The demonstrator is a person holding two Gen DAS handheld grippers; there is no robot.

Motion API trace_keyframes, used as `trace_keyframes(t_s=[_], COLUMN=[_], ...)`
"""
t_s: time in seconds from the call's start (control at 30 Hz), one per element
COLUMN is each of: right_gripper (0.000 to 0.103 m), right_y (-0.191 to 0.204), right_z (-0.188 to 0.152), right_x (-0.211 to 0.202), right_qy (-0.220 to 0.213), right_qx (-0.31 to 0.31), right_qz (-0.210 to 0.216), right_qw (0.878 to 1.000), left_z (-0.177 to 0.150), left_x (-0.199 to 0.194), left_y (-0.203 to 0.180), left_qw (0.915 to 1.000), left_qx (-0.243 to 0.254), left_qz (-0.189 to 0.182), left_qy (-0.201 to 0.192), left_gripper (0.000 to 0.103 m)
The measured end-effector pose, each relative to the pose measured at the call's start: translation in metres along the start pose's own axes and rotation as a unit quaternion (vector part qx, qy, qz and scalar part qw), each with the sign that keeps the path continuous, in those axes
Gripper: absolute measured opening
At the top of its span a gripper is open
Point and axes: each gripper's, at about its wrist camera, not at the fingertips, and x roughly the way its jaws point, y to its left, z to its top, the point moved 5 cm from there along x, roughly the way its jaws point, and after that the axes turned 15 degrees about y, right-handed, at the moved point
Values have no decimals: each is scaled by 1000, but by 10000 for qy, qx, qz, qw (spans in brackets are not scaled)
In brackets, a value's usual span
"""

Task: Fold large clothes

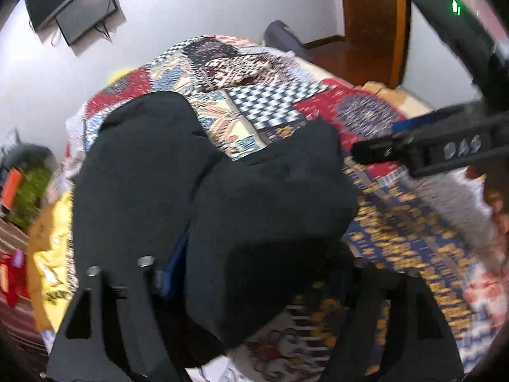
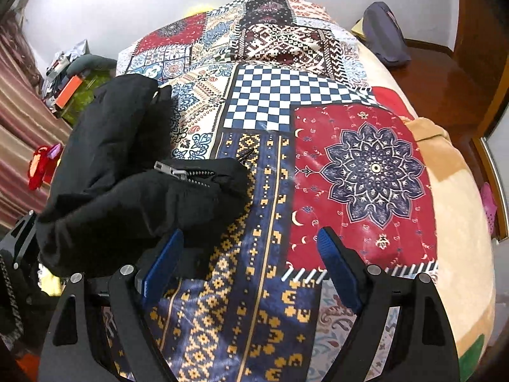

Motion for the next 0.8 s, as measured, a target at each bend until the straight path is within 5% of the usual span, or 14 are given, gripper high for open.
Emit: trace_keyframes(t_s=[0.2, 0.43, 0.6, 0.8], right_gripper=[84, 84, 84, 84], right_y=[-2, 16, 40, 83], right_z=[0, -3, 3, 19], right_x=[-18, -46, -66, -74], right_qy=[-187, -526, -807, -976], right_qx=[-1, -259, -524, -983], right_qz=[-35, -12, 22, 90], right_qw=[9998, 9983, 9954, 9903], left_z=[2, -11, -20, -40], left_x=[-34, -93, -108, -73], left_y=[14, 62, 112, 165], left_qw=[9990, 9916, 9876, 9833], left_qx=[-258, -839, -1249, -1767], left_qz=[-354, -673, -275, -64], left_qy=[-107, -713, -907, -439], left_gripper=[73, 73, 79, 81])
